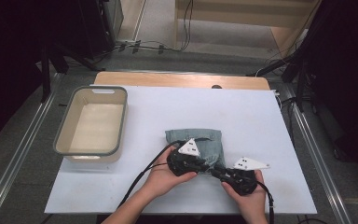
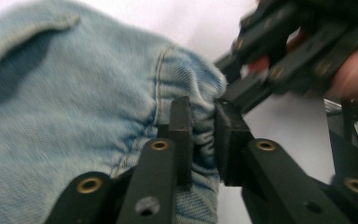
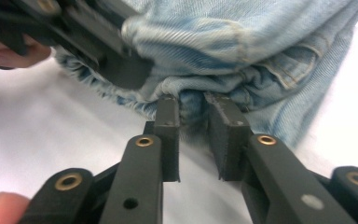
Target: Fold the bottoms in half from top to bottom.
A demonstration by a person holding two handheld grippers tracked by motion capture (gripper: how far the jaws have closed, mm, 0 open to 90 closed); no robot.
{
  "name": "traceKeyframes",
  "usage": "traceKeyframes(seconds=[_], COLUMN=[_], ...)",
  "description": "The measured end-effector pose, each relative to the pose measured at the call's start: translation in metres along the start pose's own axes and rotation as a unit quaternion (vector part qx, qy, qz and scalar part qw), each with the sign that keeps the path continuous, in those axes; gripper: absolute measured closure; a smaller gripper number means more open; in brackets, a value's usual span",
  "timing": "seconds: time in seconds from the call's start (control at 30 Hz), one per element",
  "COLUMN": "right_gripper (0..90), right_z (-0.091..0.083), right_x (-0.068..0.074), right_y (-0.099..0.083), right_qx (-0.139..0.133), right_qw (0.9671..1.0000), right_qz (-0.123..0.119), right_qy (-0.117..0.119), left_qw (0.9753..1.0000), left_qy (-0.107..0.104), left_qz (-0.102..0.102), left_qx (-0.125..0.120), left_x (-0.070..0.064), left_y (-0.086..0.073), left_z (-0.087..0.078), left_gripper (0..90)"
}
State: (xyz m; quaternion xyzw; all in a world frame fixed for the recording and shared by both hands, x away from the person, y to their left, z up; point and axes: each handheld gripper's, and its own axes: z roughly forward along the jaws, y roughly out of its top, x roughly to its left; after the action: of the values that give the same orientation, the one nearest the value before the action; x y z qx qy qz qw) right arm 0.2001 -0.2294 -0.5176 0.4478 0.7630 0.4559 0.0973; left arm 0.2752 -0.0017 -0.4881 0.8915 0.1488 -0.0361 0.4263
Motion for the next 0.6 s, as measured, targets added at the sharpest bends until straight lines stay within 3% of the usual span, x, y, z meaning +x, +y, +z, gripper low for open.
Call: traceKeyframes(seconds=[0.07,0.2,0.3,0.37,0.43,0.53,0.6], right_gripper=[69.0,69.2,69.2,69.1,69.4,71.9,73.3], right_z=[-0.012,-0.034,-0.035,-0.027,-0.016,-0.002,-0.001], right_x=[-0.005,-0.013,-0.005,0.005,0.011,0.007,0.003], right_y=[0.002,0.015,0.03,0.037,0.037,0.027,0.022], right_qx=[-0.019,-0.072,-0.096,-0.095,-0.073,-0.033,-0.023], right_qw=[0.9997,0.9974,0.9952,0.9944,0.9954,0.9976,0.9981], right_qz=[0.0,-0.002,-0.02,-0.046,-0.062,-0.061,-0.057], right_qy=[0.015,-0.001,0.008,0.01,0.002,-0.002,0.003], left_qw=[1.0,0.9999,0.9998,0.9996,0.9992,0.9985,0.9974], left_qy=[0.001,-0.012,-0.011,-0.01,0.001,0.026,0.042], left_qz=[0.004,-0.002,0.008,0.006,-0.002,-0.01,-0.017], left_qx=[-0.003,-0.011,-0.017,-0.027,-0.04,-0.048,-0.056], left_x=[-0.002,-0.003,-0.006,-0.006,-0.004,-0.003,-0.005], left_y=[-0.002,-0.004,-0.005,-0.007,-0.012,-0.02,-0.025], left_z=[0.0,0.0,-0.002,-0.007,-0.014,-0.026,-0.036], left_gripper=[70.1,60.5,51.7,47.3,47.3,55.6,62.4])
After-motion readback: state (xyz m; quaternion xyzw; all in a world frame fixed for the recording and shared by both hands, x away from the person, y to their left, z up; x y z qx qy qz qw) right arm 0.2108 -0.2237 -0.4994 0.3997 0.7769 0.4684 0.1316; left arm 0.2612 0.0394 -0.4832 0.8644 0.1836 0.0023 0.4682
